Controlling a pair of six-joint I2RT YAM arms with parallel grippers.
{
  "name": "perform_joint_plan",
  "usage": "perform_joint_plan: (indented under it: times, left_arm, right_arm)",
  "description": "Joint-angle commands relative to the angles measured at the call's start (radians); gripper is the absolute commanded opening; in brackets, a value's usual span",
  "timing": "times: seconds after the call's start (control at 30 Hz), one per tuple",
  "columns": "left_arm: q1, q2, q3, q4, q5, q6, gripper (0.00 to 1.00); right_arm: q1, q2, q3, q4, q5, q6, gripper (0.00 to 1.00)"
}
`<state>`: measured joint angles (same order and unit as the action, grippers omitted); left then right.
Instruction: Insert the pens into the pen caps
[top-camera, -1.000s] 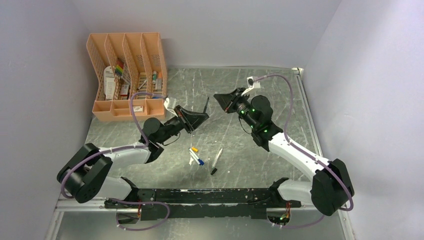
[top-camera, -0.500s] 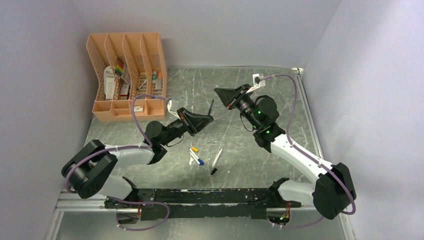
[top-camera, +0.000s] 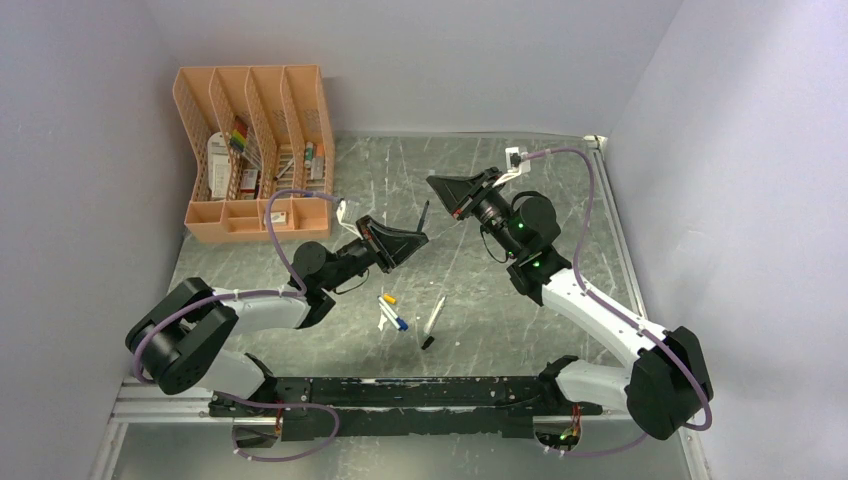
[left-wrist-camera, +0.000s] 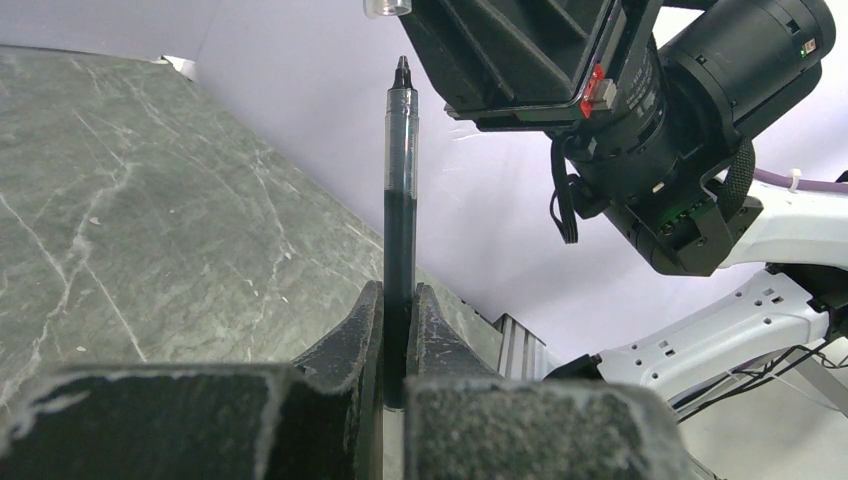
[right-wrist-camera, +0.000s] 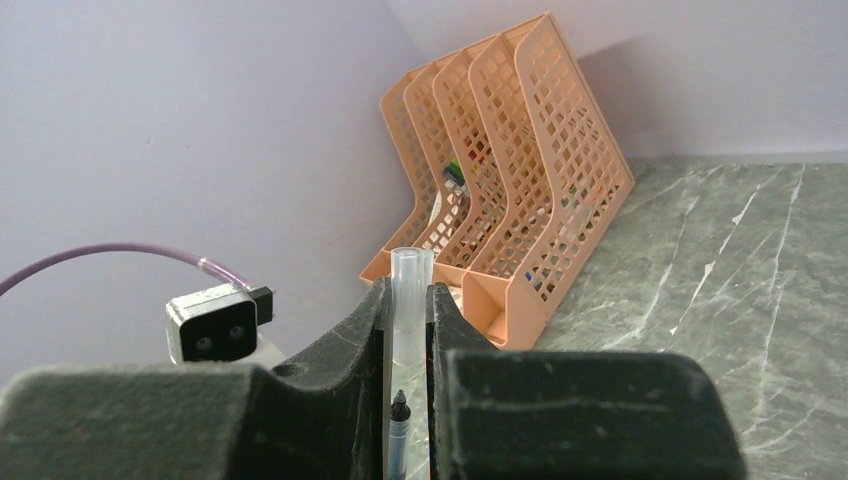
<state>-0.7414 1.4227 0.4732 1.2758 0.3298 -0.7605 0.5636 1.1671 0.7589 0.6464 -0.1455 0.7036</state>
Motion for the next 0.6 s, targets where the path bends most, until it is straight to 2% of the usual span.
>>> perform_joint_plan:
  times: [0.0,0.57]
  left_arm:
    - [-0.006,0.001,0.02,0.053,0.011,0.008,0.07]
    - [-0.006,-0.023,0.048,-0.013,-0.014,0.058,0.07]
  right_arm:
    - [-0.005,-0.016,0.001,0.034,-0.022,0.006,0.0]
    - [-0.004,-0.053,-0.042,0.029,-0.046,0.015,0.0]
